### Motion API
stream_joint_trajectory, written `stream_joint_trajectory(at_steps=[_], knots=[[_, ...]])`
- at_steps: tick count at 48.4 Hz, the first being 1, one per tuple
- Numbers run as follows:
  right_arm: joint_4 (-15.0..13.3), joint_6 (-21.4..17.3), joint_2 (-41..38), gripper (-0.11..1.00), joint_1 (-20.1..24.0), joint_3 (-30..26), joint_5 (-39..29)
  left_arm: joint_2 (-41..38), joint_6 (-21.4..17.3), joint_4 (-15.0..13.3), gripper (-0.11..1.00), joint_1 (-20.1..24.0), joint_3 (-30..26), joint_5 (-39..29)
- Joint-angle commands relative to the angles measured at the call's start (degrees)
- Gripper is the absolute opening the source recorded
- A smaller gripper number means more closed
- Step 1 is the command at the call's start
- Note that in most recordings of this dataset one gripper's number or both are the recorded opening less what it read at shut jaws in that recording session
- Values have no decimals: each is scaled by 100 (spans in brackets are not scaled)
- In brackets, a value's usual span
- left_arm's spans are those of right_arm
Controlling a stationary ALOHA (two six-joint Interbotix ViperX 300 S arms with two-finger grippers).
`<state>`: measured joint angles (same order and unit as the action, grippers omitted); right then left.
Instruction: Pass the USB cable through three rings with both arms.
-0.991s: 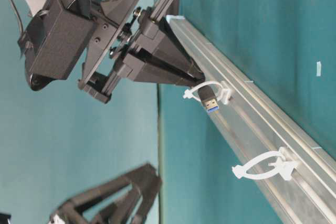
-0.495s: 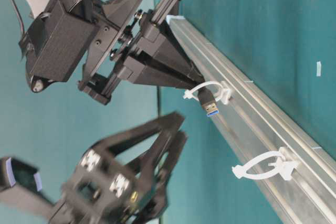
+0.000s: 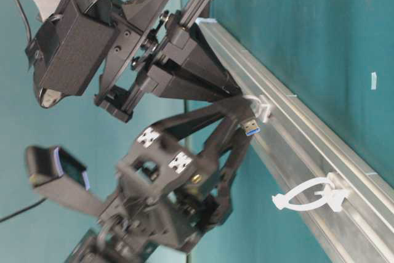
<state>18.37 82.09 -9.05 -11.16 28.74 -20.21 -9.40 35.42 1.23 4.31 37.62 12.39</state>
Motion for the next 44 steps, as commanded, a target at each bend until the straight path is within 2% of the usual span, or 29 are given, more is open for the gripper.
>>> stream_joint_trajectory(at_steps=[1,7,10,16,22,26,44], knots=[[26,-18,-9,10,26,-35,26,0,-9,9,87,9,-70,62],[26,-18,-9,10,26,-26,26,9,-26,9,84,0,0,53],[26,-18,-9,10,26,-26,26,18,-62,26,78,0,44,62],[26,-26,-9,10,26,-26,26,9,-105,26,55,0,35,79],[26,-26,-9,10,26,-26,26,9,-123,26,23,0,35,26],[26,-35,-9,10,26,-18,26,0,-123,9,10,0,0,35],[26,-62,-18,10,9,-18,79,9,-105,26,10,0,9,26]])
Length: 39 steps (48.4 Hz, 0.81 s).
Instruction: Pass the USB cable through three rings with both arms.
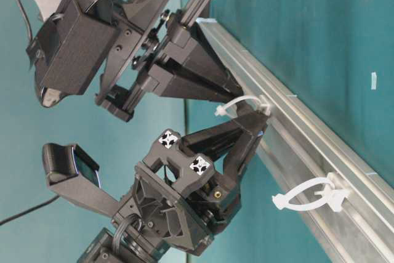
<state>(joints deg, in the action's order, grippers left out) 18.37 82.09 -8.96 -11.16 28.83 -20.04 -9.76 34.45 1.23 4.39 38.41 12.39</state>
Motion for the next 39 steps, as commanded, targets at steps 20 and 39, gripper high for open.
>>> stream_joint_trajectory(at_steps=[20,39], knots=[[26,-483,-9,59,-97,0,79,193,35,9,10,-35,97,0],[26,-817,308,89,-79,123,633,571,158,9,10,-202,378,-105]])
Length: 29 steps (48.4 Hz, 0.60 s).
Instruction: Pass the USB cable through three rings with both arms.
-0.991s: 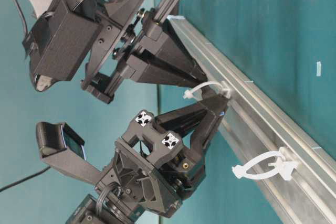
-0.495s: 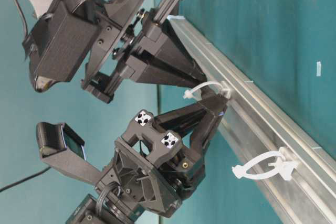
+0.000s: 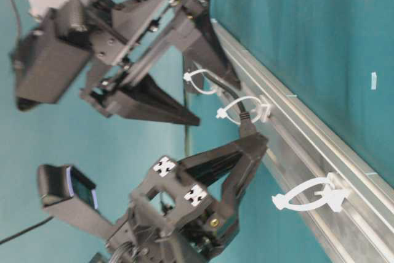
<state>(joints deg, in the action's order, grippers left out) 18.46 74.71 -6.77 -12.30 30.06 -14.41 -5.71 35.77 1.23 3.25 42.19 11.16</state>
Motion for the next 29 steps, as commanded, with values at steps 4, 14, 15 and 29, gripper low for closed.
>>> stream_joint_trajectory(at_steps=[4,14,15,29], knots=[[18,-79,167,89,44,44,149,185,185,9,10,-123,53,18],[18,-158,360,88,158,237,229,202,466,26,10,-237,88,26],[18,-176,360,88,167,255,237,202,466,9,10,-246,88,26],[18,-536,325,88,571,237,149,255,606,9,10,-422,44,18]])
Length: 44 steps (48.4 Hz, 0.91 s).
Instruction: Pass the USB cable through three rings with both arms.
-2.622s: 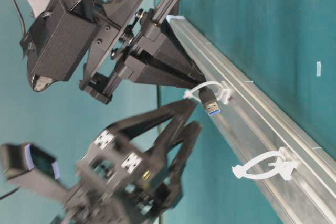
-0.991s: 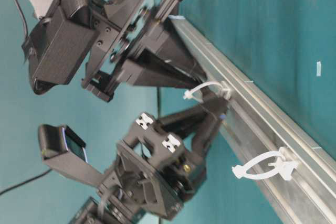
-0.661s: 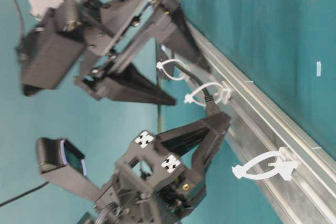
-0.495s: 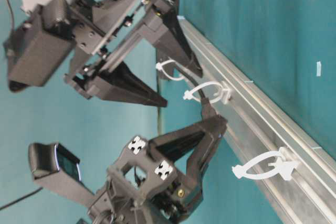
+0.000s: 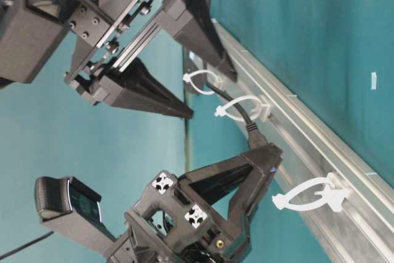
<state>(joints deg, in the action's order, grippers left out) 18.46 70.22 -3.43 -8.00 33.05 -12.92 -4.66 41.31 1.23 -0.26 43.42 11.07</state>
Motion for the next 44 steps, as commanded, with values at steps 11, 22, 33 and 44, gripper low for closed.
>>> stream_joint_trajectory(at_steps=[11,22,33,44], knots=[[18,-97,-88,87,325,-193,35,211,360,26,10,-79,-44,35],[18,-88,-290,85,334,-325,62,308,369,26,10,-105,-62,35],[18,-88,-466,84,343,-369,123,334,369,26,10,-149,0,35],[18,-88,-510,83,352,-343,255,369,369,9,10,-193,79,35]])
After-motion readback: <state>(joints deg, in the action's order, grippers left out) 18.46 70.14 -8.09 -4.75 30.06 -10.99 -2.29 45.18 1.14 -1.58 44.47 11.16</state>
